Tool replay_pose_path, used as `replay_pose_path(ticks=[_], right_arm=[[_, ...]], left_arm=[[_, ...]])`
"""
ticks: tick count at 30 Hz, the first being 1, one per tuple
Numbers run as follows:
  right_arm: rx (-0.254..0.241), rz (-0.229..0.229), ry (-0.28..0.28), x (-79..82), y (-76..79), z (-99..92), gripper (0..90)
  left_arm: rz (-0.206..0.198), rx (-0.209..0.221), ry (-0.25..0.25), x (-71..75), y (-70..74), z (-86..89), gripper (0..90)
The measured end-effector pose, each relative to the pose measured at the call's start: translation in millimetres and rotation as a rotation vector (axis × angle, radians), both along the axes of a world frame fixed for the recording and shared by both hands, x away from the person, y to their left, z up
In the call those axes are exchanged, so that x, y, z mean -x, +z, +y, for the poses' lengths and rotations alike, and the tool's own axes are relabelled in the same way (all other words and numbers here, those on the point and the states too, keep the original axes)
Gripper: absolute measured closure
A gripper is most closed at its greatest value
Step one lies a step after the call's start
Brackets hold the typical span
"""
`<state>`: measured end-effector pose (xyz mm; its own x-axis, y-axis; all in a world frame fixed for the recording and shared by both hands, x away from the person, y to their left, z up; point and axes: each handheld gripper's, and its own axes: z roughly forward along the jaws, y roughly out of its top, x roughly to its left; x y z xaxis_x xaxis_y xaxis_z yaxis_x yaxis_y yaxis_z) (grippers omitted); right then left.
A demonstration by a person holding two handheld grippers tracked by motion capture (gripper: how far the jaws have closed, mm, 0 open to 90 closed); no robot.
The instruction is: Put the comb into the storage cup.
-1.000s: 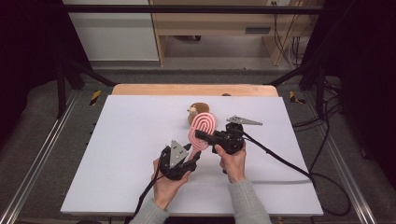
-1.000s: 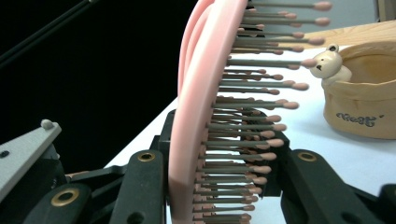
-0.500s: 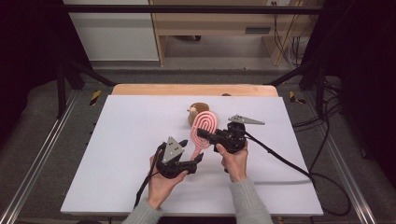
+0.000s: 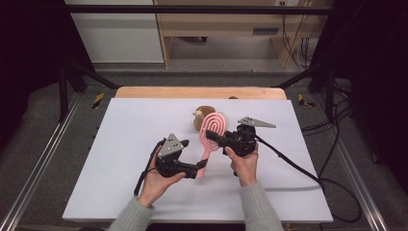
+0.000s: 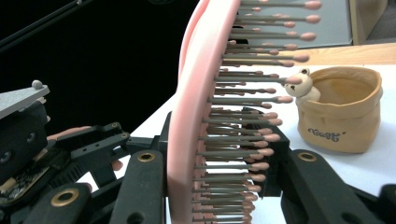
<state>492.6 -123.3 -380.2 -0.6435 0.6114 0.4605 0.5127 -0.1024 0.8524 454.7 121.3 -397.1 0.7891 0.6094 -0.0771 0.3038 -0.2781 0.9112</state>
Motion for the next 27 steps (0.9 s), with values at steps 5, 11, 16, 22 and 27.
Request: replay_pose_path(ticks=[5,11,16,22,27], right_arm=[[-0.001,-0.009,-0.007,0.3,2.8,-2.3,62.9],[0.003,-0.02,-0.014,-0.3,5.8,-5.2,62.9],[0.012,-0.031,-0.022,-0.5,8.3,-7.9,62.9],[0.031,-0.051,-0.033,-1.1,11.8,-12.1,62.9],[0.038,-0.06,-0.038,-1.2,14.9,-15.4,62.8]], left_arm=[[0.012,0.013,-0.001,-2.7,0.6,12.4,5.5],[0.017,0.021,-0.003,-3.5,0.0,26.5,4.4],[0.02,0.011,0.009,-3.6,-3.4,39.6,4.1],[0.024,0.004,0.026,-3.1,-9.7,56.4,4.0],[0.023,0.003,0.05,-2.1,-16.2,76.8,4.0]])
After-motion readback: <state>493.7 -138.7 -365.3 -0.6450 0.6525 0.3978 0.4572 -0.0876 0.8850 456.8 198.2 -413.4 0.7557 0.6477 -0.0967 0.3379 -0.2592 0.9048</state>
